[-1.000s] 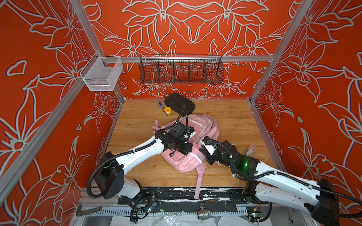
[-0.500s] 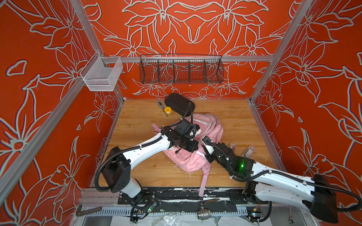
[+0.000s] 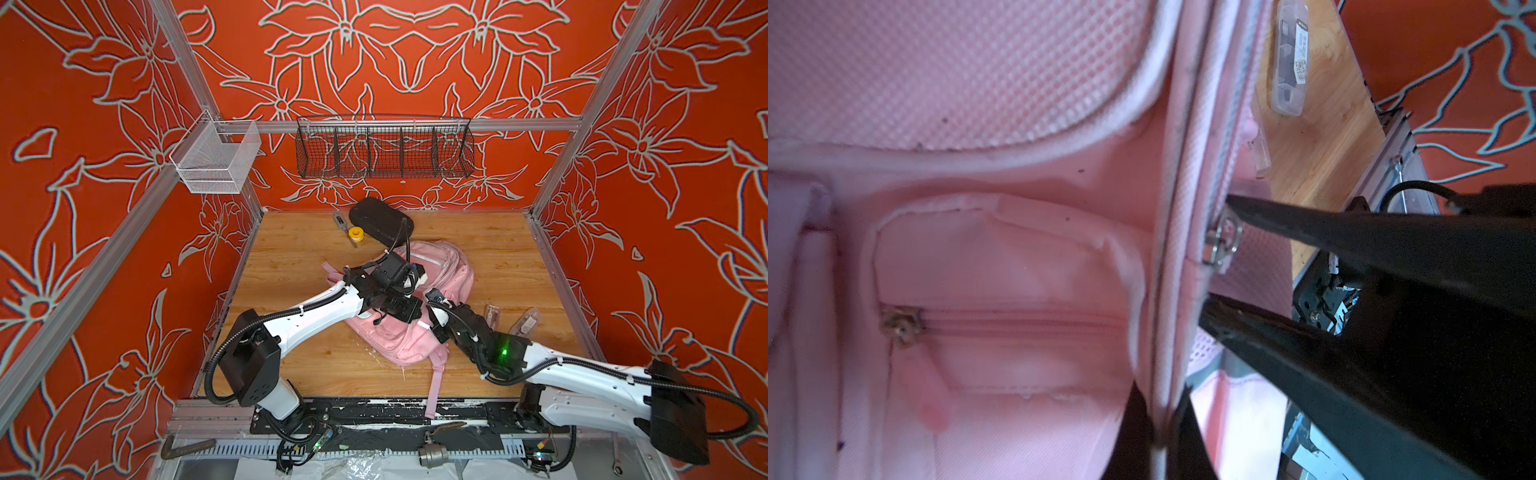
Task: Pack the student bag
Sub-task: 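Grasp the zipper pull with the right gripper while the left holds the backpack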
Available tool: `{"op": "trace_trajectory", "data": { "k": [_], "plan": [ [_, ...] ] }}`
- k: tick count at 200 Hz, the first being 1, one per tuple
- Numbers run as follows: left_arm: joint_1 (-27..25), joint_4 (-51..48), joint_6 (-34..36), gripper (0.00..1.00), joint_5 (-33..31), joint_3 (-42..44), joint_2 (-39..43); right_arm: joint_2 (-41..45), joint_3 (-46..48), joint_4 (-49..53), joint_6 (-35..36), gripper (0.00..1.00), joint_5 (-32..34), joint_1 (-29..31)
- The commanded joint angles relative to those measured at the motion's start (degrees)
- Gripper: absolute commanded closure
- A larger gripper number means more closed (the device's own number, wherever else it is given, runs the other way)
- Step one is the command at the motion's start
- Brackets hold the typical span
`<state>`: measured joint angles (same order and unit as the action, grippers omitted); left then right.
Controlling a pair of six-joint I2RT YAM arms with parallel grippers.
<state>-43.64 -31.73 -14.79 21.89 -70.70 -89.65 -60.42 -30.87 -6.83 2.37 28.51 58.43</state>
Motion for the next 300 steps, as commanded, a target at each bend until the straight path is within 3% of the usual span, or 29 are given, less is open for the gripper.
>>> {"op": "trace_trajectory", "data": {
  "k": [1,42,110,154,220,300],
  "plan": [
    [-0.59,4.24,0.61,1.00,3.58,-3.23,0.59,-1.15,-0.10,-0.97,0.53,0.74,5.26,0.54],
    [-0.72,2.28,1.63,1.00,2.81,-3.01,1.48,0.64,0.89,-0.15,-0.26,0.92,4.37,0.54],
    [-0.66,-1.10,3.78,1.00,1.29,0.16,4.19,6.70,3.95,-0.22,-4.19,0.99,-12.65,-5.28],
    [-0.66,-0.53,4.87,1.00,1.20,1.04,5.40,3.21,1.40,0.37,-2.86,0.99,-21.27,-7.27],
    [-0.62,-1.65,6.00,1.00,1.79,1.00,5.51,1.11,0.70,-0.05,-3.08,0.84,-20.11,-7.94],
    [-0.62,-3.28,6.96,1.00,1.34,2.06,6.57,1.66,-0.50,-1.67,-3.00,0.95,-19.59,-8.86]
  ]
}}
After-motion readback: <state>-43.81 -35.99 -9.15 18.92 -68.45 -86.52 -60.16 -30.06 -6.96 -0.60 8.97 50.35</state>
